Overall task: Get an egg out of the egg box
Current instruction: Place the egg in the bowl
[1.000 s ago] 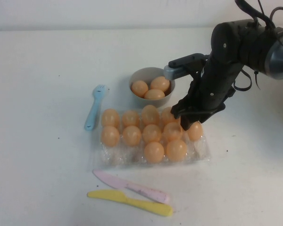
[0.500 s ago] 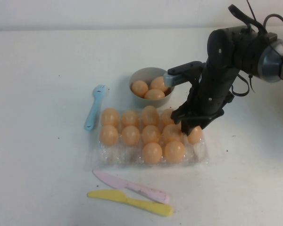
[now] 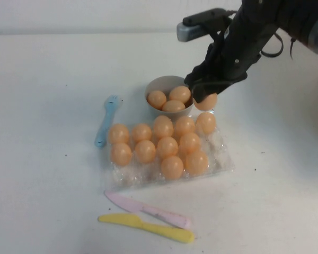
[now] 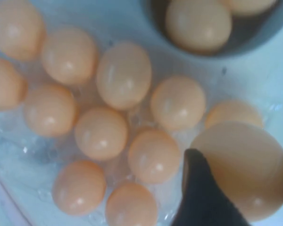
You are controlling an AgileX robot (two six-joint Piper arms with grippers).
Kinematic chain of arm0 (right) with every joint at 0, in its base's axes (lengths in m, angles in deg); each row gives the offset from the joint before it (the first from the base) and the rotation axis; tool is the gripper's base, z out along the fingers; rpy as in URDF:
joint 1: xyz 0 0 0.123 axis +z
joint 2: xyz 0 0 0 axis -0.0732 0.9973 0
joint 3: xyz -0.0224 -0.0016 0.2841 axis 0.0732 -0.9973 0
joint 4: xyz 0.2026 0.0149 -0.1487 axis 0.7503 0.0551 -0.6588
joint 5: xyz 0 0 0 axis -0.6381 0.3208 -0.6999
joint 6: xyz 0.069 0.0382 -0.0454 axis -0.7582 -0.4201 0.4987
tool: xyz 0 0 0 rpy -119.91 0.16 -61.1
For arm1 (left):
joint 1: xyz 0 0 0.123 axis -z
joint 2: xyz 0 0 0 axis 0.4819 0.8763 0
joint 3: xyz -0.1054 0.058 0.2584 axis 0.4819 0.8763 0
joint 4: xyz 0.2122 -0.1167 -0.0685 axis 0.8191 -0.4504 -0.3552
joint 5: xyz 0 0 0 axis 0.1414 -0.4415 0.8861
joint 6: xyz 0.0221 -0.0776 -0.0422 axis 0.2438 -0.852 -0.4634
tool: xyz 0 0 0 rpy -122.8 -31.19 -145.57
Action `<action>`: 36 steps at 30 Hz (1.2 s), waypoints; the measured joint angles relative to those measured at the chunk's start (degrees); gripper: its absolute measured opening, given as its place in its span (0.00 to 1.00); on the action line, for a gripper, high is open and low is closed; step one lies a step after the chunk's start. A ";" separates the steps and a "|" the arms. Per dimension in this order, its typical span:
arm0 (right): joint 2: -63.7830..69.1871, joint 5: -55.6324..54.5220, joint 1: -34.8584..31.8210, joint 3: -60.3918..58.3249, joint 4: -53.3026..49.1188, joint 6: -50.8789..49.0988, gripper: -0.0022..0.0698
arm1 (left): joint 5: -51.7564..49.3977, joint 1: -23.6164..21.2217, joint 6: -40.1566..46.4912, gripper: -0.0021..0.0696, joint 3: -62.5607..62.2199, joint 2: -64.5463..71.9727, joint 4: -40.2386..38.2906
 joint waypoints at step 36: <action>14.21 -34.68 -1.35 3.52 14.81 15.01 0.61 | 0.00 0.00 0.00 0.02 0.00 0.00 0.00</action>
